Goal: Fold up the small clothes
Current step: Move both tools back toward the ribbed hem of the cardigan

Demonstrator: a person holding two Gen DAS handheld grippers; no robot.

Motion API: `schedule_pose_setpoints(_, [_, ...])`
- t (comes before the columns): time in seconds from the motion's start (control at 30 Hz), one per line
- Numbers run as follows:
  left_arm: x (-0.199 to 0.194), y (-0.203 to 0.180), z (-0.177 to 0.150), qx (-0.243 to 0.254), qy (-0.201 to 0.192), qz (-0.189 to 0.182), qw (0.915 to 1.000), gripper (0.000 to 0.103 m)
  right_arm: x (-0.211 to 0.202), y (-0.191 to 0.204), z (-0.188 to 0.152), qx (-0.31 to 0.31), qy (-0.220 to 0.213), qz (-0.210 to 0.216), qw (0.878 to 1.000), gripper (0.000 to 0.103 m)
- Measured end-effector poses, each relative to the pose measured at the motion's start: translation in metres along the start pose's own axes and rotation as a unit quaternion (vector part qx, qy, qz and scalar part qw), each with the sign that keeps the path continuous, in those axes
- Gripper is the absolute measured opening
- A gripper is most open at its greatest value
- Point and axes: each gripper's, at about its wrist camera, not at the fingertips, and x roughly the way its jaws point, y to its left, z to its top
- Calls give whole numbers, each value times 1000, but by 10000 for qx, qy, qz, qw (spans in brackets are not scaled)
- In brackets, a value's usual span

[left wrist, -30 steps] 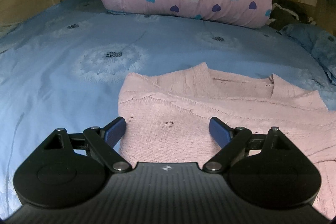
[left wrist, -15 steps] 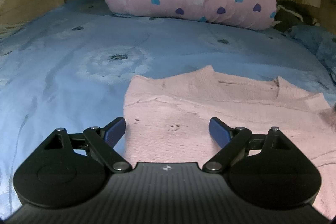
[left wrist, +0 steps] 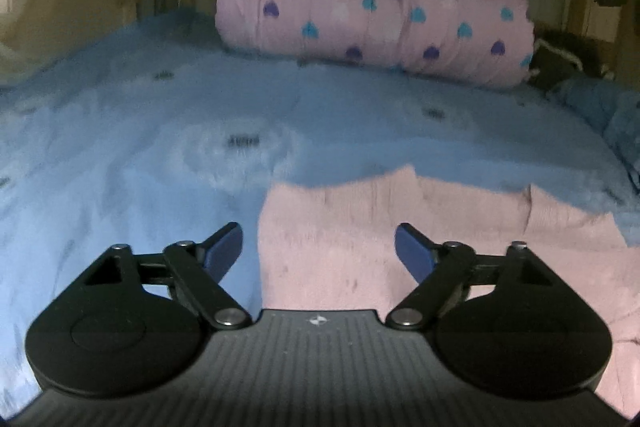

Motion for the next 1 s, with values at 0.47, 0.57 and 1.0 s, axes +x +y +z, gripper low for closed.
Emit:
schedule_pose_setpoints(0.47, [63,8,-8,83,726,-323,9968,64,35,24,-24,-572,413,197,9973,23])
schedule_pose_setpoints(0.57, [65,3,-10,219,700,-188,9971,68,40,25,-30,-714,293,238,9967,23])
schedule_pose_setpoints(1.0, [7,4,-10,316,625,-188,9974,80,-3,34,-30,-517,-144,476,9974,50])
